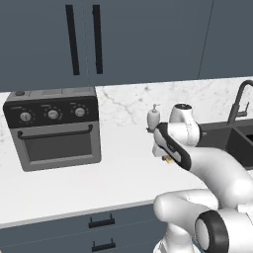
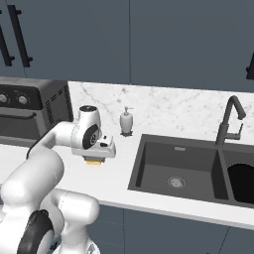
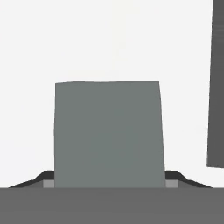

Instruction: Pick the pan and sponge and place them into the sink. Then turn on the water.

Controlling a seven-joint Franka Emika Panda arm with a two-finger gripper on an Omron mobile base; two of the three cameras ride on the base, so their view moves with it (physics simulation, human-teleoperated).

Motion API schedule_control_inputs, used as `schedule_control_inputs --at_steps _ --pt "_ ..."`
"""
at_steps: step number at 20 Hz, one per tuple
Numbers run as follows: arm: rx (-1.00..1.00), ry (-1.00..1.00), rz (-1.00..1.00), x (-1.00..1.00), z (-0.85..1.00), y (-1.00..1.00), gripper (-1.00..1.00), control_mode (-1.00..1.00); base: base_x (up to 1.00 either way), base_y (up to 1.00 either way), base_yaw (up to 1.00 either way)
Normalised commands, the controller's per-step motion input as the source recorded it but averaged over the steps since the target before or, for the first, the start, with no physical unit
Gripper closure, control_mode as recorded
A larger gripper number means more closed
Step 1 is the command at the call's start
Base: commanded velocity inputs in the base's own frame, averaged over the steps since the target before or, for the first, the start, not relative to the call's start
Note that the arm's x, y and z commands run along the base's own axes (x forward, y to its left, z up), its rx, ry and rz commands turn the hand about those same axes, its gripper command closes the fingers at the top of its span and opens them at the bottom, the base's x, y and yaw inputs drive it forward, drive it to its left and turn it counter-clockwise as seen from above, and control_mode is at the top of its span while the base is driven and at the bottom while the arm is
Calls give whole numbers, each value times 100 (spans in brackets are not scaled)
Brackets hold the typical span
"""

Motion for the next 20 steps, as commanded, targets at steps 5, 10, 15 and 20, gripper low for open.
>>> schedule_control_inputs --at_steps 5,10,15,20 --pt "0 0 -13 -20 47 13 100 -100 0 0 0" --pt "-2 0 -11 -9 34 33 100 -100 0 0 0" --pt "0 -1 0 -23 23 0 100 -100 0 0 0" --pt "0 0 2 -6 23 0 100 -100 0 0 0"
